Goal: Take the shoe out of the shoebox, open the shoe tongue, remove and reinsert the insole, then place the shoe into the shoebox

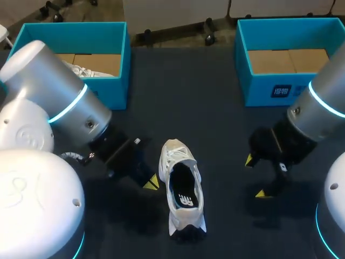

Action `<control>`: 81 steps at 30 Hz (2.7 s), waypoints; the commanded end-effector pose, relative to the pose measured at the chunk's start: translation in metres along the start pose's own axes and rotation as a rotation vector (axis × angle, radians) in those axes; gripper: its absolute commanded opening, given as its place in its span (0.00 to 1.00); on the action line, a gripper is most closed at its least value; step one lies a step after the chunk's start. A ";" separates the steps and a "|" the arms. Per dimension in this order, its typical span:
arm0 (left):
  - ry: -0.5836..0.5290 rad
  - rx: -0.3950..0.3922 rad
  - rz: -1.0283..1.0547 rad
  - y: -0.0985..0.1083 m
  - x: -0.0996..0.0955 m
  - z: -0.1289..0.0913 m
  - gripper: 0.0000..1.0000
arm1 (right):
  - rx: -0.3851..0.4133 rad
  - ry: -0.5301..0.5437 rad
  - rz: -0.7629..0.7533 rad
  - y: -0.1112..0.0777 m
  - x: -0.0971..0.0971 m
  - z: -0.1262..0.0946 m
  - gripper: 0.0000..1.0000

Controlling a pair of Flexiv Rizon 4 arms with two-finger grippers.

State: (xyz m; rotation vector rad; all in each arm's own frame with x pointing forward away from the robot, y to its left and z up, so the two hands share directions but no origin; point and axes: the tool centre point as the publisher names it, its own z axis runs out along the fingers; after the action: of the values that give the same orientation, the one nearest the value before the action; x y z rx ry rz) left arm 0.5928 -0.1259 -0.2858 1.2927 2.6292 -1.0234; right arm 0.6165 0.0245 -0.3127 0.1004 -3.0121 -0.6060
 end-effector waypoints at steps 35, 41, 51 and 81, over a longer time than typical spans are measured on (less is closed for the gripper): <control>0.732 -0.034 0.502 -0.019 -0.054 0.006 0.00 | -0.034 0.017 0.006 -0.063 0.011 -0.044 1.00; 0.875 -0.134 0.548 -0.020 -0.053 0.012 0.00 | -0.034 0.017 0.006 -0.063 0.011 -0.044 1.00; 0.966 -0.160 0.569 -0.020 -0.049 0.034 0.00 | -0.034 0.017 0.006 -0.063 0.011 -0.044 1.00; 0.957 -0.074 0.581 0.019 -0.005 0.093 0.00 | -0.034 0.017 0.006 -0.063 0.011 -0.044 1.00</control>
State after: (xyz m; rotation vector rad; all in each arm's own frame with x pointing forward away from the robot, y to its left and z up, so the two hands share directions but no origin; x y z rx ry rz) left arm 0.5913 -0.1775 -0.3634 2.8171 2.3724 -0.2077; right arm 0.6131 -0.0512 -0.2952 0.0954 -2.9804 -0.6557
